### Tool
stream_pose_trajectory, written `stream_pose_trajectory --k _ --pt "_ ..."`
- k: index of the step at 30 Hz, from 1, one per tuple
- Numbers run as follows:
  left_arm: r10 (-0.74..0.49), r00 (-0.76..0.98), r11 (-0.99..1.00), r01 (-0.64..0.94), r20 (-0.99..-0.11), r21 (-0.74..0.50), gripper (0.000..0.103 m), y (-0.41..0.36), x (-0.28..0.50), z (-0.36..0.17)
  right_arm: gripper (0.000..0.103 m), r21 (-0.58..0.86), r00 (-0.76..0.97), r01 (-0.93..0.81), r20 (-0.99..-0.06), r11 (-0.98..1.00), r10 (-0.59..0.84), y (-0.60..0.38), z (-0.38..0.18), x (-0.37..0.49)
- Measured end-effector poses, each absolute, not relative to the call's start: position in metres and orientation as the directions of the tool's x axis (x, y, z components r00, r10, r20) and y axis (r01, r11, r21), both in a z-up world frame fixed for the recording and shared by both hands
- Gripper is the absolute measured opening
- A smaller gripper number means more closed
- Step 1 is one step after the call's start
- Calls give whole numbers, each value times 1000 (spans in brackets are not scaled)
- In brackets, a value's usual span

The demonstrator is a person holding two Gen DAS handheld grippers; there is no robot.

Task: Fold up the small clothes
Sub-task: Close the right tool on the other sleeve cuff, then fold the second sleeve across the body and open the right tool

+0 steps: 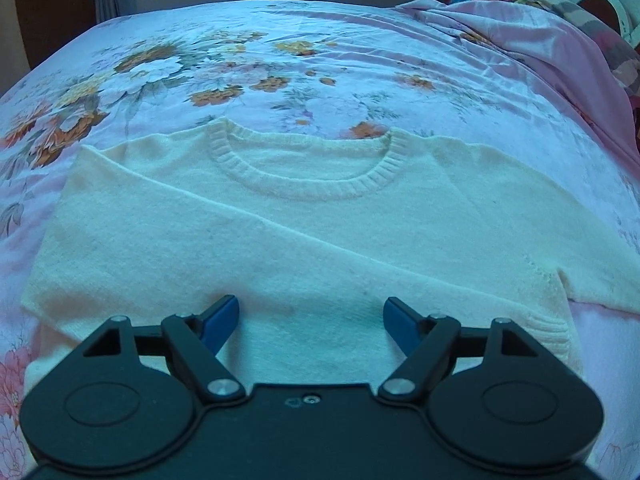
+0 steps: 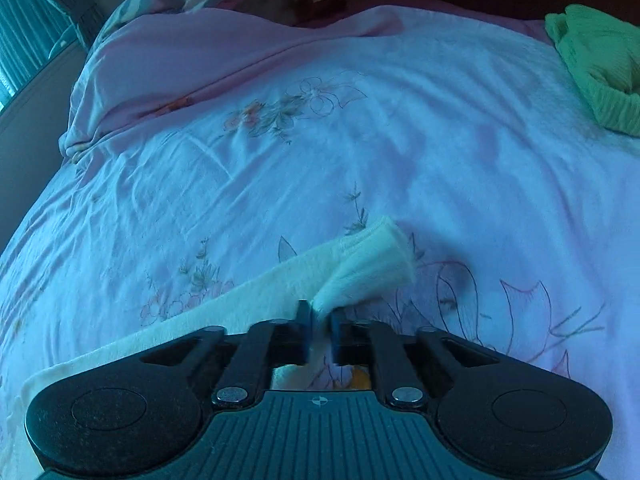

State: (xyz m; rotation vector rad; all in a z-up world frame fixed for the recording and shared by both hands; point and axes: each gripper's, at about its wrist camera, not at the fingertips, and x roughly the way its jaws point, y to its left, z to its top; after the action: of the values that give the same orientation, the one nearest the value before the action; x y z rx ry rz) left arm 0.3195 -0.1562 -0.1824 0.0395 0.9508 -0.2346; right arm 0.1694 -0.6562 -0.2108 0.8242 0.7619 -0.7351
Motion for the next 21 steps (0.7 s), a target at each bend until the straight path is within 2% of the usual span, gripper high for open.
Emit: stream_pose_trajectory --k 5,10,14,17,19,21 --pt "-185 555 976 200 -811 -86 76 -148 323 -179 6 338 558 768 -770 545 -309 -638 -195 186" --pt "-187 563 978 188 -805 -95 75 -138 324 -173 6 405 709 601 -669 689 -225 -577 -154 231" --pt "-192 571 980 155 -798 -125 74 -118 325 -164 6 505 822 370 -569 780 -22 -487 -119 269" --pt "-193 587 981 135 -786 -141 74 -99 322 -154 6 544 838 169 -519 822 171 -405 -102 285" --pt "-196 596 981 118 -779 -157 74 -85 320 -149 6 556 806 49 -512 830 296 -351 -105 290" --pt "-214 593 976 103 -776 -191 74 -71 319 -147 6 551 739 -31 -549 834 390 -308 -122 294"
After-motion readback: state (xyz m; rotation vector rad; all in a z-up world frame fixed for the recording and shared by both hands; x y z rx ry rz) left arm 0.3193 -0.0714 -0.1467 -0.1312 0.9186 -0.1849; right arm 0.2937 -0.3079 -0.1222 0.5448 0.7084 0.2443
